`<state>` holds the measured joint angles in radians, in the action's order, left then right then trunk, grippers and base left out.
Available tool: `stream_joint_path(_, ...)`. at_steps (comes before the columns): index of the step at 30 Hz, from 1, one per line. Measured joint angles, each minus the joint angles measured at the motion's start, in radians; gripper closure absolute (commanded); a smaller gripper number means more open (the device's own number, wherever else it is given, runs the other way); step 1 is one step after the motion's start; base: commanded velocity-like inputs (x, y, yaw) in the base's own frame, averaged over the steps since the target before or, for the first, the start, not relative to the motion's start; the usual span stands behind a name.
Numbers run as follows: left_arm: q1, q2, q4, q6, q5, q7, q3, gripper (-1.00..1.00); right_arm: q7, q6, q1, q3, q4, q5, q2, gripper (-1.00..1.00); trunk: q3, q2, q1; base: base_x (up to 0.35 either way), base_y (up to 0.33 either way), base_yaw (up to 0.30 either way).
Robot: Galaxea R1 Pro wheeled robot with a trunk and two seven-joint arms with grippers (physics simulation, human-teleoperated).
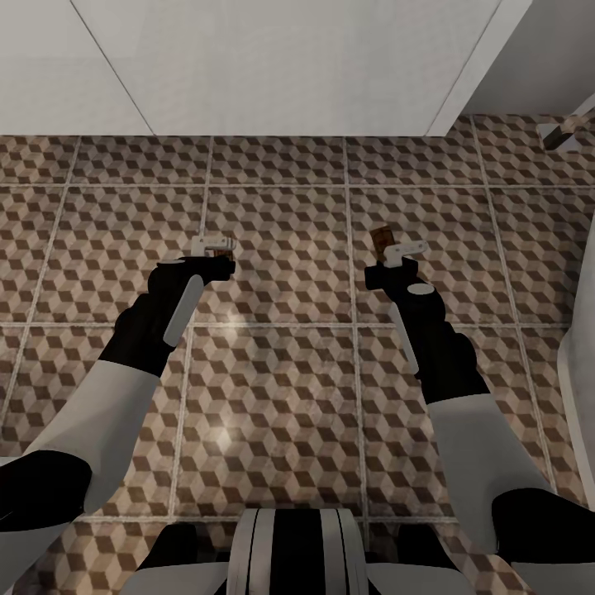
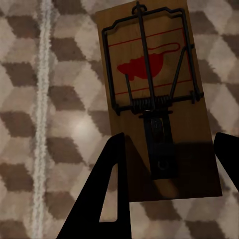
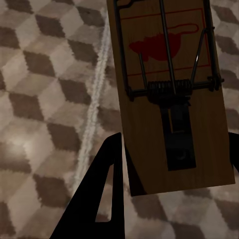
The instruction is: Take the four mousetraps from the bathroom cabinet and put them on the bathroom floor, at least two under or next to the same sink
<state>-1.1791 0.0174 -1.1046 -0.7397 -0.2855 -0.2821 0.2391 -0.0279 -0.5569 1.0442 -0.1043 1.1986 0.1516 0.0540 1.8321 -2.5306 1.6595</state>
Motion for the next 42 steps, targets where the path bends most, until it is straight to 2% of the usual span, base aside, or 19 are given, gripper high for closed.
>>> stream_joint_path(42,0.000,0.000,-0.003,0.000,0.000,0.000,0.002,1.00,-0.001,-0.001,0.000,0.000,0.004,0.000,0.000,1.00,0.000,0.000,0.000,0.000,0.000,0.000)
